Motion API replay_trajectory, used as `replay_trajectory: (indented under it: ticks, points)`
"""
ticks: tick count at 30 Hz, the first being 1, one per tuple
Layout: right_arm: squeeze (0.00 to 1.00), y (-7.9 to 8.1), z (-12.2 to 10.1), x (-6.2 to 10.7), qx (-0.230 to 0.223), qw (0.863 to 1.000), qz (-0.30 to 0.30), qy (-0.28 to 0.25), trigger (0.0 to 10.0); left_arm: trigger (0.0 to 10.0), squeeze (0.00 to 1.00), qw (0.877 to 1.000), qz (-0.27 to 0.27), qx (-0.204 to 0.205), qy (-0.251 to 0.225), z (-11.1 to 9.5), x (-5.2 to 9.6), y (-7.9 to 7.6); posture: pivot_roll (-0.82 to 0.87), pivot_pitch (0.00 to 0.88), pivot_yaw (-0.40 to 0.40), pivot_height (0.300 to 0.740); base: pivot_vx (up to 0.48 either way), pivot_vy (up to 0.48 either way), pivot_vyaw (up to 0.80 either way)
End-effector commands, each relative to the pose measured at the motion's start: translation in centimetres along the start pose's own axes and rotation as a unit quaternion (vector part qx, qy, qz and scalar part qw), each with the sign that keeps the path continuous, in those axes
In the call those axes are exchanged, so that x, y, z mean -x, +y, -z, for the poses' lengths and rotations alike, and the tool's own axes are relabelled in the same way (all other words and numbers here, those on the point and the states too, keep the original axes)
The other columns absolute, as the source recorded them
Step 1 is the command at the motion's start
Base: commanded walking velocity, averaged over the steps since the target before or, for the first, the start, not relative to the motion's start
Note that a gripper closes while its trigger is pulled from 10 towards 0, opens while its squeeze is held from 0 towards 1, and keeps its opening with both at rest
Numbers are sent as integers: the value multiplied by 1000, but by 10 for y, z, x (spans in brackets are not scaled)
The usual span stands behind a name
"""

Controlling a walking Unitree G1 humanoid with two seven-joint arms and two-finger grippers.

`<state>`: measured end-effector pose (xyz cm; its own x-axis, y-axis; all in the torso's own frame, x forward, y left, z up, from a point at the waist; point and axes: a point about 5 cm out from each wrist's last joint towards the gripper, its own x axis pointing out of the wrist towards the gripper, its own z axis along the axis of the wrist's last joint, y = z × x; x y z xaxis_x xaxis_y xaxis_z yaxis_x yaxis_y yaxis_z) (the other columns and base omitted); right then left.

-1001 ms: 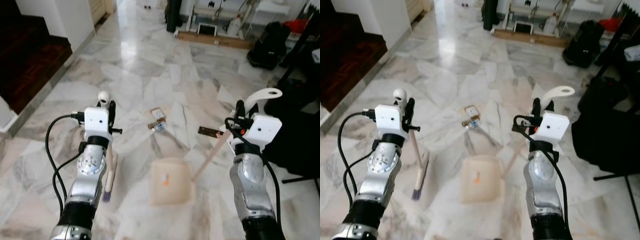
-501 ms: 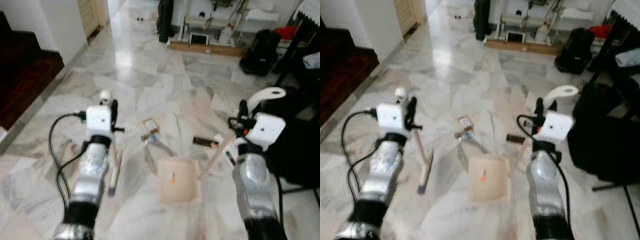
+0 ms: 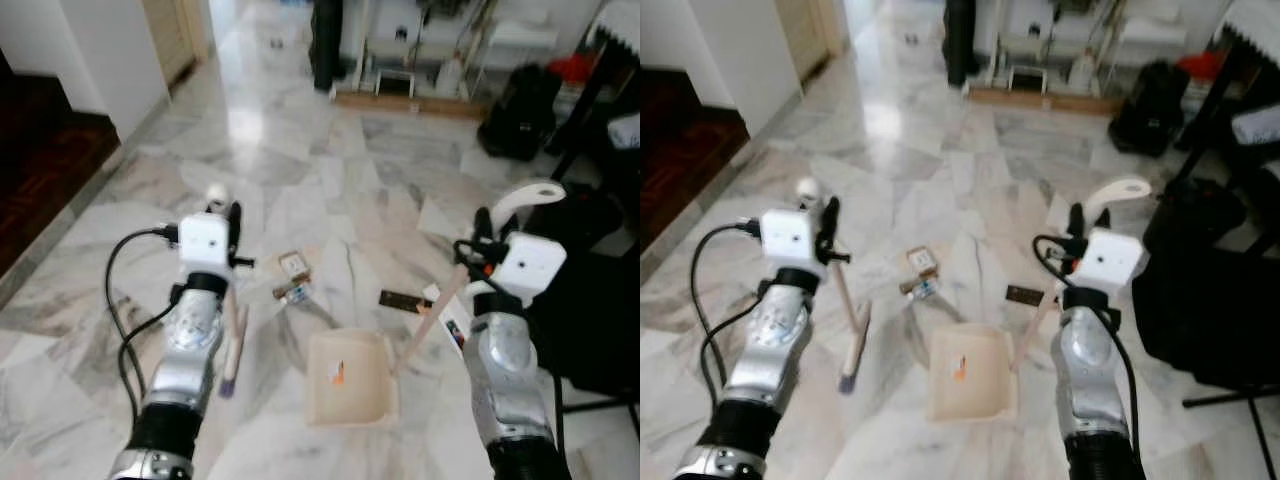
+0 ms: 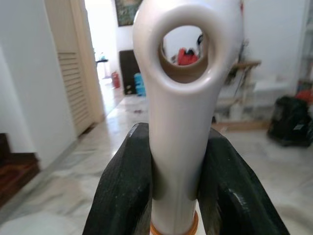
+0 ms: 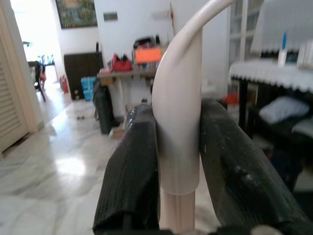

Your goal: Sweep floor

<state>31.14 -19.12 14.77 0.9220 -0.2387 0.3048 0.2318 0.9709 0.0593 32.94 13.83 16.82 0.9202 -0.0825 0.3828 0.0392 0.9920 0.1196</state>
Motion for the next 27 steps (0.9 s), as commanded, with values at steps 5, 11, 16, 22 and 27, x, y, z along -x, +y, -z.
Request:
replay_trajectory:
  ticks: [5, 11, 16, 22, 27]
  points:
    - [0, 4, -12, -4, -6, 999, -4, -31, 10000, 10000, 0, 1000, -8, -6, -24, -10, -5, 8, 70, 80, -60, 740, 317, 0, 0]
    - [0, 4, -12, -5, -7, 1000, -5, -30, 10000, 10000, 0, 1000, -10, -3, -23, -9, -5, 8, 71, 85, -61, 740, 316, 0, 0]
    - [0, 4, -12, -5, -8, 1000, -5, -30, 10000, 10000, 0, 1000, -11, -4, -23, -10, -5, 8, 73, 88, -60, 740, 299, 0, 0]
    - [0, 5, -12, -5, -9, 999, -4, -30, 10000, 10000, 0, 1000, -12, -6, -23, -10, -5, 9, 73, 91, -58, 740, 295, 0, 0]
    - [0, 5, -12, -4, -10, 999, -4, -30, 10000, 10000, 0, 1000, -13, -4, -22, -10, -5, 9, 72, 93, -57, 740, 297, 0, 0]
